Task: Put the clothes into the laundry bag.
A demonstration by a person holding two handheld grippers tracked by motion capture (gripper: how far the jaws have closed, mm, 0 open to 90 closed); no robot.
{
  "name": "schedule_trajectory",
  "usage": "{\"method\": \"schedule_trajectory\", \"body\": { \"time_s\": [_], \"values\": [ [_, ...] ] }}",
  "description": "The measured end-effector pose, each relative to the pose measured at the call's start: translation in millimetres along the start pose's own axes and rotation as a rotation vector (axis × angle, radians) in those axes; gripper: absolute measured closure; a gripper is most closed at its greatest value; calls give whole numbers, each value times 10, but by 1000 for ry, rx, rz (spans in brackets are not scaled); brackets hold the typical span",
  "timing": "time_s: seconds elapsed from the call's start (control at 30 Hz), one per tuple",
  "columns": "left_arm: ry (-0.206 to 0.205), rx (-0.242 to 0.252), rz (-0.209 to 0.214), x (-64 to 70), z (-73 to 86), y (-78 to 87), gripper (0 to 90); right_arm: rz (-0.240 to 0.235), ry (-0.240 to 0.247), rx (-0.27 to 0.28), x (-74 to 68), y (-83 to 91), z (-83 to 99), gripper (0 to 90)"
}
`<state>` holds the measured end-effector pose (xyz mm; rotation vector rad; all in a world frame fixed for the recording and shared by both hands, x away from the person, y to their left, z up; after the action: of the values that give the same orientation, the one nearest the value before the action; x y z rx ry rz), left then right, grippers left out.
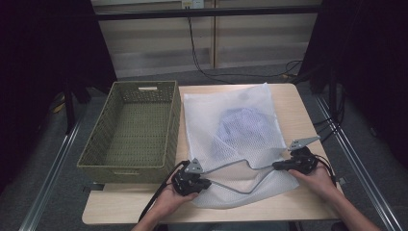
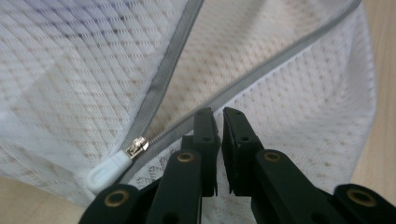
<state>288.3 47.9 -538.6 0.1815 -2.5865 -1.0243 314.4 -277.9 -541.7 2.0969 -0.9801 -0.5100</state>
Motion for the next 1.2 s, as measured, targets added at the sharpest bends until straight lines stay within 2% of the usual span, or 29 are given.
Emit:
{"method": "schedule_trajectory", "body": {
  "time_s": [0.07,0.1,0.13,0.23,0.3,0.4,0.47,0.5,0.57,0.63,0.67,0.73,0.77,0.8,0.9,0.97,1.0,1.03,1.07,1.13,1.2],
  "values": [
    [2,-20,-13,4,18,26,843,5,1,3,5,9,9,900],
    [-17,-35,-14,-8,31,46,843,7,-2,0,12,18,19,900],
    [-1,-20,-25,3,40,49,844,10,-9,-4,18,29,29,900],
    [10,-10,-44,2,82,92,843,12,-22,-4,32,55,61,900],
    [6,-17,-61,-5,107,122,835,15,-27,-5,38,69,76,900],
    [25,-29,-81,-4,134,164,816,39,-18,-13,36,91,91,900],
    [31,-43,-93,2,152,186,816,35,-26,-9,36,104,109,900],
    [17,-51,-92,0,156,193,817,40,-31,-15,40,117,123,900],
    [23,-37,-106,26,164,194,816,43,-44,-17,52,147,159,900],
    [-14,-69,-135,33,187,225,809,32,-65,-12,53,165,181,900],
    [-28,-95,-143,39,199,249,803,43,-62,-10,57,171,192,900],
    [-6,-83,-141,37,227,273,795,47,-69,-17,54,185,206,900],
    [-20,-94,-139,16,246,297,792,49,-70,-13,51,186,208,900],
    [2,-83,-130,24,259,311,791,51,-73,-15,41,192,212,900],
    [26,-66,-109,11,316,363,783,44,-77,-10,32,221,251,900],
    [11,-83,-111,-12,353,414,781,34,-80,-12,25,245,279,900],
    [25,-70,-112,-16,361,423,782,42,-77,-11,32,250,289,900],
    [23,-82,-121,-29,372,443,782,40,-75,-13,31,257,294,900],
    [41,-59,-120,-18,375,436,782,42,-80,-17,22,261,295,900],
    [42,-63,-131,-19,379,444,782,53,-71,-18,14,267,300,900],
    [45,-64,-128,-15,376,439,782,44,-75,-17,-4,278,312,900]
  ]
}}
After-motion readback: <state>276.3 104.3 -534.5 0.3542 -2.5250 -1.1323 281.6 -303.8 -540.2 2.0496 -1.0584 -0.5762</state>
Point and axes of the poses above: each handheld gripper's, and its own axes: y roughly backward along the jaws, z roughly out of its underside, x roughly to its right, the point moved 6 cm from there along -y, roughly forward along the jaws, and after that the axes turned 11 degrees about z, right-handed, at the moved point
